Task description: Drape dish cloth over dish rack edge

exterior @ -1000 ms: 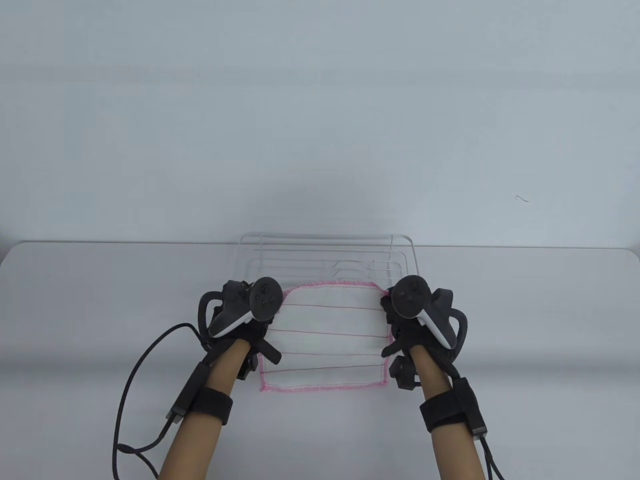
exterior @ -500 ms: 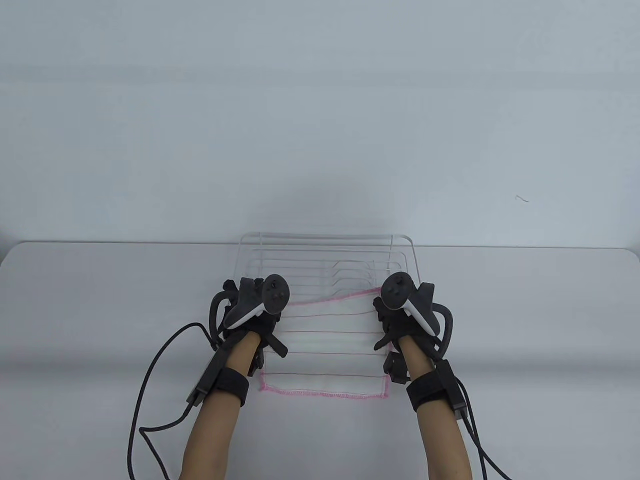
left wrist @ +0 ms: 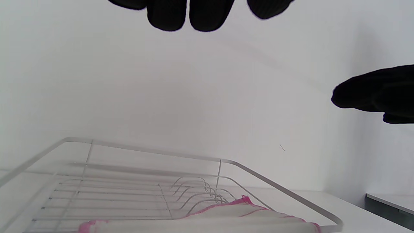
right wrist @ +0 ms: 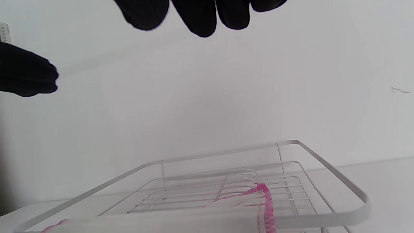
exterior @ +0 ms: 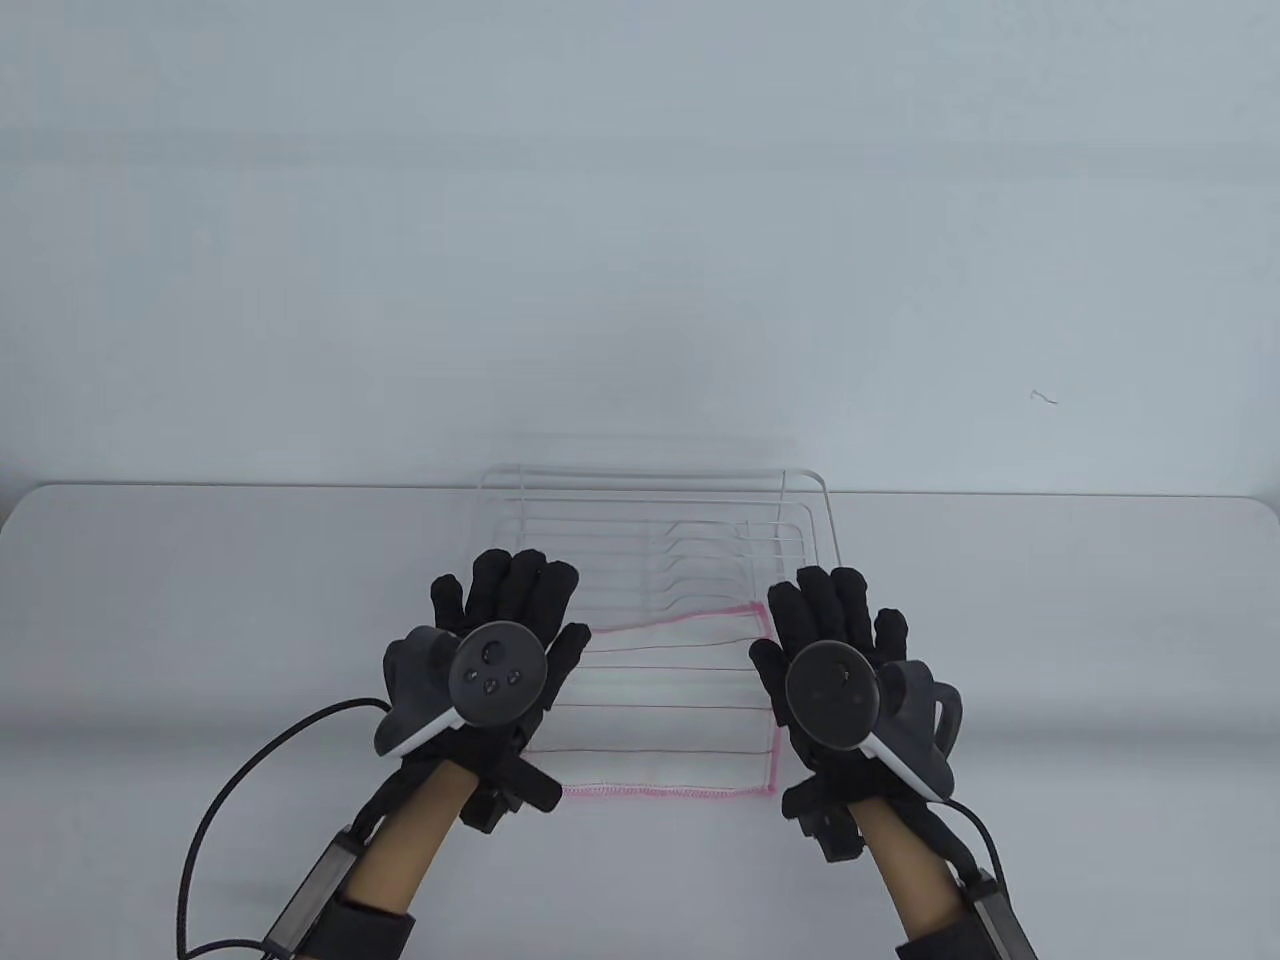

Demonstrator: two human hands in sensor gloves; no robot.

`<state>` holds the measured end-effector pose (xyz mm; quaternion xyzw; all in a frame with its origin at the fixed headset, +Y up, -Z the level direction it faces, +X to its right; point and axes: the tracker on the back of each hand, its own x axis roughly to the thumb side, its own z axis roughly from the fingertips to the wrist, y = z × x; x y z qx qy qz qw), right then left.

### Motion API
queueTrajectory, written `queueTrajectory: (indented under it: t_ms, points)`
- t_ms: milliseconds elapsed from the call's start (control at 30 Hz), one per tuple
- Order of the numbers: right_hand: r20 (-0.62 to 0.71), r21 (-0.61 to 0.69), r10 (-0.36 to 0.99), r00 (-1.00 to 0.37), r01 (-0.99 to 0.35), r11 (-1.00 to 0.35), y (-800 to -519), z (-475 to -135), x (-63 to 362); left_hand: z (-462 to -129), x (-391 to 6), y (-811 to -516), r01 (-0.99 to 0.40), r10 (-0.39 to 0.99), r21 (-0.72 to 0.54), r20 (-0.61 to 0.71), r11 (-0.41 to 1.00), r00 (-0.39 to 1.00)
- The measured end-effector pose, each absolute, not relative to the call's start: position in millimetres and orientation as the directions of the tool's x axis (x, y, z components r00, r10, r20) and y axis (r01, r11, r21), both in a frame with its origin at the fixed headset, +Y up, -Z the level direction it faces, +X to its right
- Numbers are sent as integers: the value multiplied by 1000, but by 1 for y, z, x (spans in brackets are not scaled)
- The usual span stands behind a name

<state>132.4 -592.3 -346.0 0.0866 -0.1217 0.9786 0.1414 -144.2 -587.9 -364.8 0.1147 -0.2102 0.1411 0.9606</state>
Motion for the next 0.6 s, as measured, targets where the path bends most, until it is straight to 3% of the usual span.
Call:
queueTrajectory:
  t_ms: [233, 600]
  points:
    - [236, -224, 213, -948, -266, -938, -618, -289, 135, -316, -140, -616, -307, 209, 150, 459, 940, 863]
    - [196, -187, 244, -950, -280, -942, -688, -279, 140, -300, -140, -685, -284, 201, 130, 440, 950, 875]
